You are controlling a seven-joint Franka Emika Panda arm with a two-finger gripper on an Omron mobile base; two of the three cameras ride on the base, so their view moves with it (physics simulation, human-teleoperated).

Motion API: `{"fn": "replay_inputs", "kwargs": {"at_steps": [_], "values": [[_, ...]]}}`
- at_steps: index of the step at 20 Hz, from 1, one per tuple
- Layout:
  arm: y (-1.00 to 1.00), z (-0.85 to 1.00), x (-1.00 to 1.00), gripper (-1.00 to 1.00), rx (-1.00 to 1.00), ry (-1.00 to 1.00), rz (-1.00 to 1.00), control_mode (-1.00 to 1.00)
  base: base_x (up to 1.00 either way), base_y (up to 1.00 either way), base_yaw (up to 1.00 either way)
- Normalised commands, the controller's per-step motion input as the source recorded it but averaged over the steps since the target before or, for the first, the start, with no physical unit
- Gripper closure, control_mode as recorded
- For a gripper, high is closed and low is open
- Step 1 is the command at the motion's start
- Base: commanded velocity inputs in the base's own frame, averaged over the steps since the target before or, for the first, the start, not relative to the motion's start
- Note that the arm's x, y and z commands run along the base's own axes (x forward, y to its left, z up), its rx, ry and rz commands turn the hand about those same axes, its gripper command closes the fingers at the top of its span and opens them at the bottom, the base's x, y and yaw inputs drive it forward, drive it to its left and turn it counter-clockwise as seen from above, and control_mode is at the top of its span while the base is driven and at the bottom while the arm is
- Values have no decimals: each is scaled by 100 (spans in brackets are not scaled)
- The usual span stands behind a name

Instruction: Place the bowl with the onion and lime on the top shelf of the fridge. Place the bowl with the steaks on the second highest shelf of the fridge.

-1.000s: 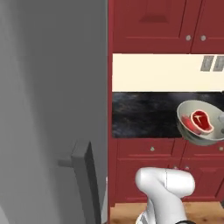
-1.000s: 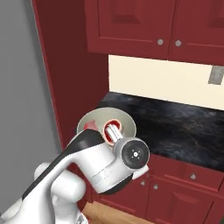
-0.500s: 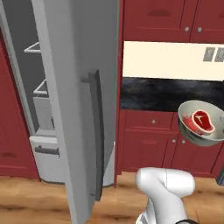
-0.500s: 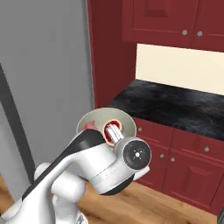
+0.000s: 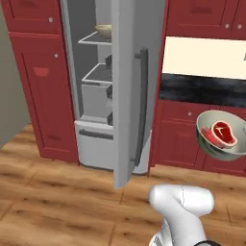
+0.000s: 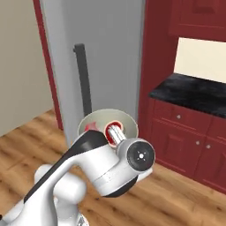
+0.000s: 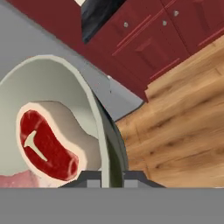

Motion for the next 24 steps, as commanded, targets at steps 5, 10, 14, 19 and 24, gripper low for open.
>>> {"fn": "replay_inputs", "kwargs": {"at_steps": [5, 10, 14, 19, 24], "values": [[0, 0, 0, 100, 0, 0, 0, 100, -88, 100, 27], [0, 0, 0, 100, 0, 0, 0, 100, -16, 100, 18], [0, 0, 0, 100, 0, 0, 0, 100, 86, 100, 0], [0, 0, 0, 100, 0, 0, 0, 100, 100, 100, 0], [0, 0, 0, 100, 0, 0, 0, 100, 100, 100, -19]]}}
